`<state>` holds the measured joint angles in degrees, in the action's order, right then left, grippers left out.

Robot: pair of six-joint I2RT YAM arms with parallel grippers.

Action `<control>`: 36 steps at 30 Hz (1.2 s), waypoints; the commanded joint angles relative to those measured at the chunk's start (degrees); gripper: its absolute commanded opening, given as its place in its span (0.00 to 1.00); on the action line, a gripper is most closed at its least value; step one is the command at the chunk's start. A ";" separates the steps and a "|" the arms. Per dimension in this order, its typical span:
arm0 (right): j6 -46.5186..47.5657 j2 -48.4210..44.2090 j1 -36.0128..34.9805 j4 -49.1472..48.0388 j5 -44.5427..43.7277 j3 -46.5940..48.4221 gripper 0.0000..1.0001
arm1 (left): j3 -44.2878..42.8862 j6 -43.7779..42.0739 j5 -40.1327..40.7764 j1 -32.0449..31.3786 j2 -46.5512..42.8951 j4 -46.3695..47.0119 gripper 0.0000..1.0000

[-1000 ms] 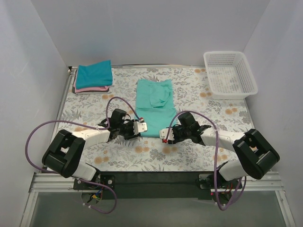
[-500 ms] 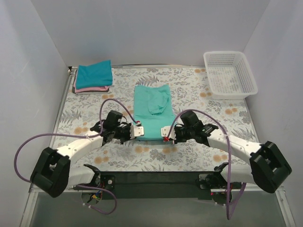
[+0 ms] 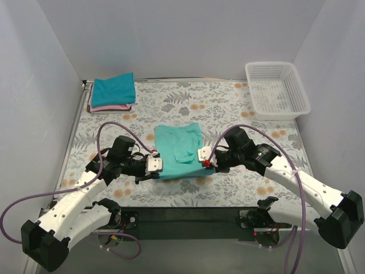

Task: Fold and stack the t-shirts
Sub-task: Fold the tshirt

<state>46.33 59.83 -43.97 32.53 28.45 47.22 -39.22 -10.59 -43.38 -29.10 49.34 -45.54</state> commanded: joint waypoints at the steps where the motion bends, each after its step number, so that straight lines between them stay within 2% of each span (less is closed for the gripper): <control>1: 0.69 1.59 0.11 4.81 -1.20 6.12 0.01 | -4.19 3.38 -0.31 0.27 -0.04 -3.51 0.00; 5: 5.69 5.46 0.63 5.00 -2.52 9.11 0.01 | -8.05 -0.05 1.10 3.51 5.58 -4.13 0.00; 9: 10.00 12.04 3.70 4.82 -2.43 13.31 0.01 | -13.66 -2.59 -3.20 12.65 14.18 -1.05 0.00; 10: 10.80 13.37 4.76 4.56 -2.00 14.38 0.01 | -15.17 -3.38 -4.08 15.45 18.99 -0.70 0.00; 13: 13.16 20.02 9.85 4.21 1.17 20.17 0.01 | -22.19 -4.62 -5.14 18.98 25.96 -0.43 0.00; 18: 17.04 35.04 15.92 4.55 4.60 30.63 0.01 | -29.93 -4.36 -4.00 19.96 40.29 3.87 0.00; 26: 16.44 52.74 19.18 4.47 5.48 43.46 0.01 | -42.06 7.24 3.90 20.05 61.12 15.82 0.00; 27: 15.82 55.54 19.35 4.47 5.22 44.35 0.05 | -43.29 7.60 5.57 20.05 64.27 15.66 0.03; 29: 14.76 57.67 20.14 4.47 4.17 46.63 0.12 | -45.67 9.09 6.89 20.05 66.58 15.40 0.16; 30: 13.45 58.81 20.49 4.47 4.07 47.43 0.21 | -46.20 9.53 7.07 20.05 67.19 15.04 0.30; 32: 12.39 58.82 21.89 4.38 4.77 48.49 0.30 | -46.65 10.15 7.08 20.05 66.94 14.60 0.37; 33: 11.95 58.38 22.34 4.55 5.12 49.62 0.39 | -46.56 10.15 6.82 20.05 66.24 14.69 0.43; 34: 10.38 58.03 22.61 4.56 5.30 50.24 0.41 | -46.56 11.98 6.12 20.05 65.45 14.78 0.51; 36: 7.74 57.15 23.22 4.64 6.35 52.08 0.50 | -46.82 14.36 5.76 20.05 63.25 15.30 0.54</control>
<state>58.19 120.36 -22.17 37.08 32.88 93.95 -83.55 -0.12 -37.69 -9.43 119.02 -31.53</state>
